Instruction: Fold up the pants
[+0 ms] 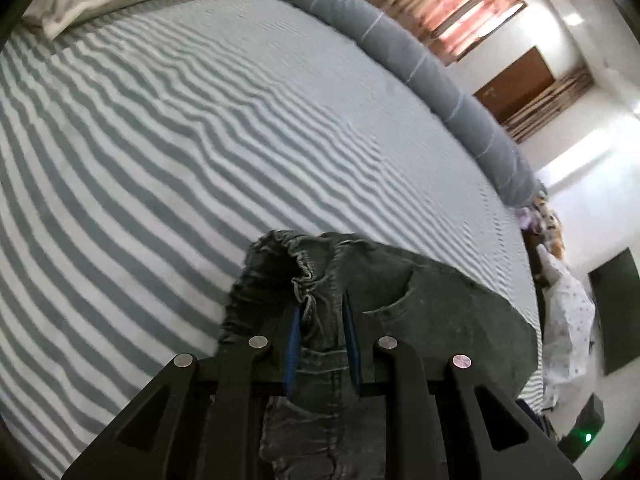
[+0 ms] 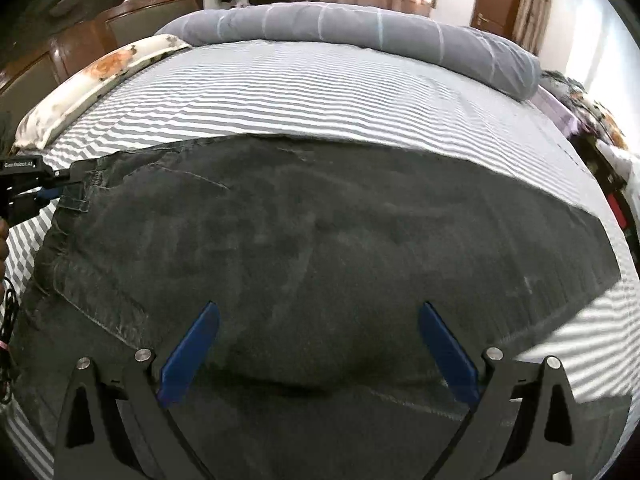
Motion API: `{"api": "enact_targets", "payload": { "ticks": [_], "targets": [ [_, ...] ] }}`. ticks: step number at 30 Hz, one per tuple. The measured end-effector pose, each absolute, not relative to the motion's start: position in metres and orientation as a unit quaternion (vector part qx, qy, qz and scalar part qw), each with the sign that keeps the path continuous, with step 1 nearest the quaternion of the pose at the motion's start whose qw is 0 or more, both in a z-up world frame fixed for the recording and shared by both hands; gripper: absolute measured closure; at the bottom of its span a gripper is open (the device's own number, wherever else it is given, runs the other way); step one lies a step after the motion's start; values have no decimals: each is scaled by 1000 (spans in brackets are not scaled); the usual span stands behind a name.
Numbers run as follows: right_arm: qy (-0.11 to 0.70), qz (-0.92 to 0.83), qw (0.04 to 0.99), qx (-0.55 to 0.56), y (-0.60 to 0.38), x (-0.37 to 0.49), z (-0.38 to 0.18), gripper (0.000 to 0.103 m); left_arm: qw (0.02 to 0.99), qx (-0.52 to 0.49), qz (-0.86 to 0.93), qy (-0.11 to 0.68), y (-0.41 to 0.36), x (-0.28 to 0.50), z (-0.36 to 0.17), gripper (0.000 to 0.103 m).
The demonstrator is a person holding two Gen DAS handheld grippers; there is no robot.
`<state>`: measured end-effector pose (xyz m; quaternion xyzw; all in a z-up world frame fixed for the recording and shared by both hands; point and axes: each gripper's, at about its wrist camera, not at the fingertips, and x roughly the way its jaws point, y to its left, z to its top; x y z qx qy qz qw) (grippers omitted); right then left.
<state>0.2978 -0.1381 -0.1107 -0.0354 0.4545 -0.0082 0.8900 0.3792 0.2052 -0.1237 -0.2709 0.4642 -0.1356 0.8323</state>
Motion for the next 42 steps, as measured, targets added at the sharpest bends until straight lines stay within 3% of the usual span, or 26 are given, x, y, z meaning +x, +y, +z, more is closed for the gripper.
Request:
{"api": "enact_targets", "payload": {
  "ticks": [7,13,17,19,20,27,38,42],
  "targets": [
    [466,81,877,-89,-127,343,-102,4,822,-293,-111,476,207,392,-147,81],
    [469,126,864,-135,-124,389,-94,4,830,-316,-92,450,190,402,-143,66],
    [481,136,857,-128,-129,416,-93,4,839,-307,-75,444,177,410,-143,66],
    [488,141,851,-131,-131,426,-95,4,849,-283,-73,440,172,409,-137,92],
    [493,145,847,-135,-133,433,-96,4,853,-276,-76,437,173,408,-134,97],
    [511,173,827,-160,-134,463,-94,4,839,-354,-199,363,204,396,-105,98],
    [562,371,702,-233,-55,512,-86,5,857,-268,-319,302,198,371,-69,98],
    [596,412,656,-209,-51,531,-92,14,853,-272,-341,286,207,367,-66,98]
  ]
}}
